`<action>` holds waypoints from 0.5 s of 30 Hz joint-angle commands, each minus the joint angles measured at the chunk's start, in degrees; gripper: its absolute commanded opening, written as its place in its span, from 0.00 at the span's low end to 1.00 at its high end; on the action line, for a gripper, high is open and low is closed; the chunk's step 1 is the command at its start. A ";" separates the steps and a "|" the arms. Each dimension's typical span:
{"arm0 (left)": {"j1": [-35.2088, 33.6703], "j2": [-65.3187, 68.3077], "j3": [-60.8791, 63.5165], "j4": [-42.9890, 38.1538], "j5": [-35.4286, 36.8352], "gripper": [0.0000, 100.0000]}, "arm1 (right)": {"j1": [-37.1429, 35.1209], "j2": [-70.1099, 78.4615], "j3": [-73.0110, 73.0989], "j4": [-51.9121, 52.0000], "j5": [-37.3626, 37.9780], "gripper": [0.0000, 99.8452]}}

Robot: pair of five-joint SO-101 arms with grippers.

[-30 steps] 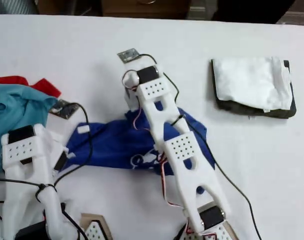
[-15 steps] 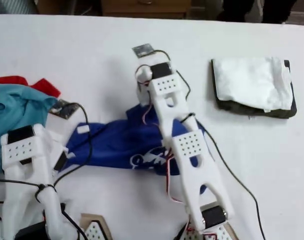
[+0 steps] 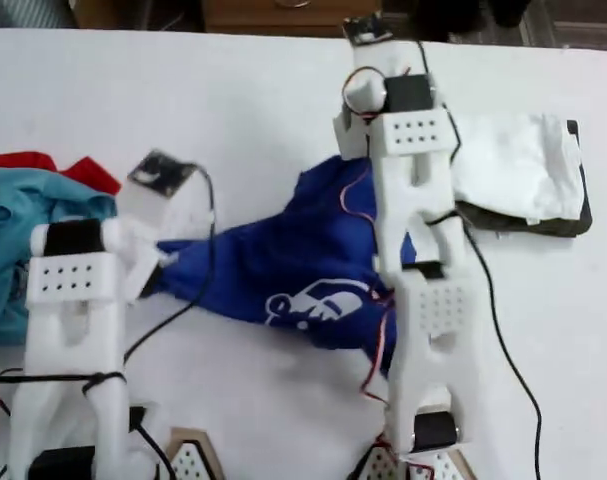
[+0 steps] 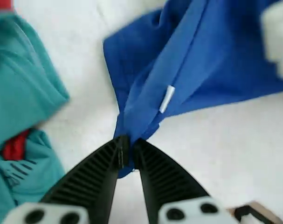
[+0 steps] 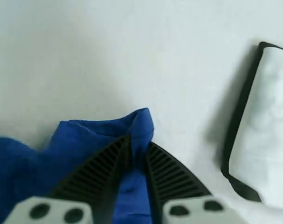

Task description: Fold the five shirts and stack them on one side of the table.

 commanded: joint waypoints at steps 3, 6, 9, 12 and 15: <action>1.14 1.23 -9.19 0.70 1.58 0.03 | 2.77 -29.67 25.58 -0.66 0.62 0.02; 1.14 8.62 -12.09 2.29 1.32 0.03 | 5.49 -40.84 39.30 -4.35 0.70 0.02; 1.14 16.88 -15.87 6.59 0.97 0.03 | 6.90 -51.12 53.80 -8.57 1.76 0.02; 1.23 22.86 -19.65 11.08 -1.76 0.03 | 7.16 -60.53 68.22 -13.49 4.40 0.02; 1.67 25.93 -23.25 15.38 -3.43 0.03 | 7.25 -69.32 81.49 -17.89 6.95 0.02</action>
